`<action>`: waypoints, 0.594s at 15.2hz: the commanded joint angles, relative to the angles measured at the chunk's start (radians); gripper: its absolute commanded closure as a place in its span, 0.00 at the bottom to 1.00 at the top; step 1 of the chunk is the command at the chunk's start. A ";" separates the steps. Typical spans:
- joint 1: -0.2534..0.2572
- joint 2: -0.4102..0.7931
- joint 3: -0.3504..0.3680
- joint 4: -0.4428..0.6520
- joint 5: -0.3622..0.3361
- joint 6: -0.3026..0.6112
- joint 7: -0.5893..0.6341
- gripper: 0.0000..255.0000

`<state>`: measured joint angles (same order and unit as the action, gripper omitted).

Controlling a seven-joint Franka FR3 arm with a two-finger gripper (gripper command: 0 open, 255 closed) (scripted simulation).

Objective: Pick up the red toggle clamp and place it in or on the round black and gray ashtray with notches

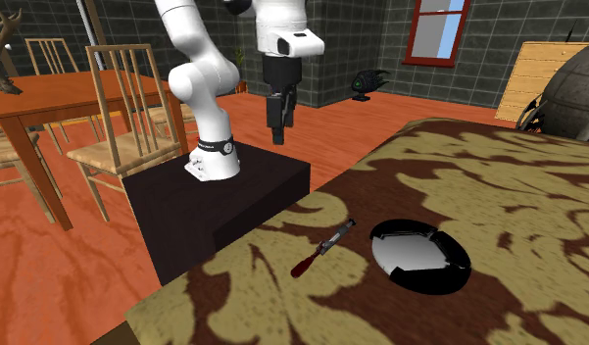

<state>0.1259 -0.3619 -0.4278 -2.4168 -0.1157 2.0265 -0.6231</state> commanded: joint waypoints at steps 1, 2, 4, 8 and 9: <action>0.019 0.090 -0.041 0.023 0.027 0.054 -0.094 0.00; 0.029 0.133 -0.057 0.036 0.046 0.077 -0.139 0.00; 0.046 0.224 -0.084 0.066 0.092 0.117 -0.232 0.00; 0.058 0.415 -0.106 0.145 0.211 0.177 -0.427 0.00; 0.054 0.463 -0.103 0.168 0.242 0.188 -0.474 0.00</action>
<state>0.1843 0.0472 -0.5260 -2.2800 0.0917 2.2064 -1.0349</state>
